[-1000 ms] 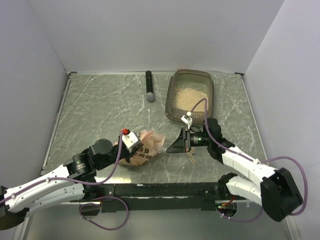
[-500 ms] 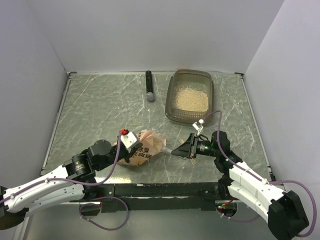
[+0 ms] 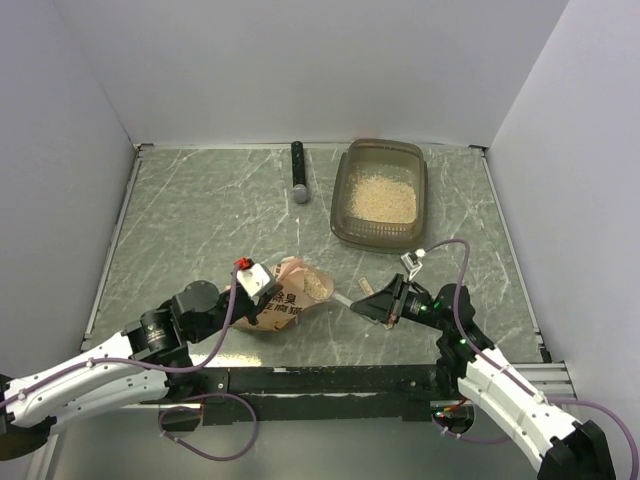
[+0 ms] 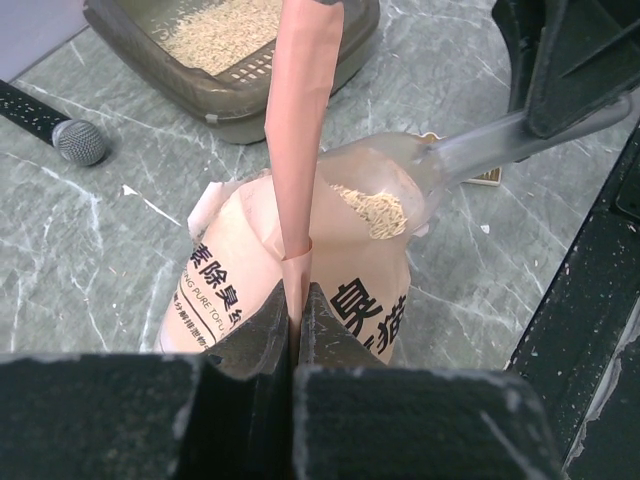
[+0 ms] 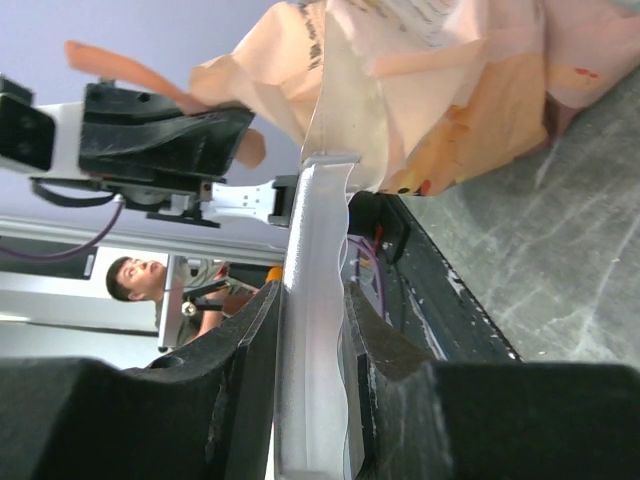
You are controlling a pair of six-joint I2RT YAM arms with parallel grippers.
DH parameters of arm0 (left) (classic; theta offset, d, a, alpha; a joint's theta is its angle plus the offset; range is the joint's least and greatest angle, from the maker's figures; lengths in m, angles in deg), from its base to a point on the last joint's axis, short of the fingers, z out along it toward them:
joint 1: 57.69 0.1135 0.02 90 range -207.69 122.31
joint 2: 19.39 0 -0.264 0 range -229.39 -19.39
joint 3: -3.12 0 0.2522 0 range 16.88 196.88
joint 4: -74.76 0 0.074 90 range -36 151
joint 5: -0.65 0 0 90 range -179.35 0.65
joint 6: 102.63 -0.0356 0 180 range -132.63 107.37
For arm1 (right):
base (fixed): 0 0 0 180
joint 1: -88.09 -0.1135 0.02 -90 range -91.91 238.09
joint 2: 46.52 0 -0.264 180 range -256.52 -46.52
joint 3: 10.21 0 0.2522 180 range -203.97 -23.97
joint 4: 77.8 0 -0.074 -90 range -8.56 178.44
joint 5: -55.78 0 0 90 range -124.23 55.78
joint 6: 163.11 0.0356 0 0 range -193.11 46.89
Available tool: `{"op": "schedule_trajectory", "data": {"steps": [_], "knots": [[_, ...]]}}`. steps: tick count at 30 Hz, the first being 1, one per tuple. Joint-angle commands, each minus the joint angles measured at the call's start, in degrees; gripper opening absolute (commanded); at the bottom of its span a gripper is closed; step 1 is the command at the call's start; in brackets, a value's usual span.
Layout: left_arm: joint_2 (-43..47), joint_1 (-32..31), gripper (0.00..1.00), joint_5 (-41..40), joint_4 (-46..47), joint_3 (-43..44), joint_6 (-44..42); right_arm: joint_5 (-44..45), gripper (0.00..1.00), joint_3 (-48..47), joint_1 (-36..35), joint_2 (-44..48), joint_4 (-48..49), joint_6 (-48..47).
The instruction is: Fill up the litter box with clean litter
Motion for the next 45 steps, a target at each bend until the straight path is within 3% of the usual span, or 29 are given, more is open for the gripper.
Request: {"op": "schedule_trajectory", "data": {"steps": [1, 23, 38, 45], "knots": [[1.73, 0.06, 0.01, -3.66, 1.27, -0.32, 0.36, 0.51, 0.00, 0.90, 0.09, 3.85, 0.88, 3.48], [6.91, 0.06, 0.01, -9.99, 1.80, -0.77, 0.36, 7.80, 0.00, -0.94, 0.09, 8.16, -3.78, 10.08], [6.30, 0.06, 0.01, -9.11, 0.31, -0.06, 2.55, 20.35, 0.00, -12.80, 0.09, 4.38, -13.70, 7.35], [6.74, -0.03, 0.01, -8.32, 0.22, -0.32, 2.91, 27.22, 0.00, -13.60, 0.09, 1.84, -11.44, 8.32]]}}
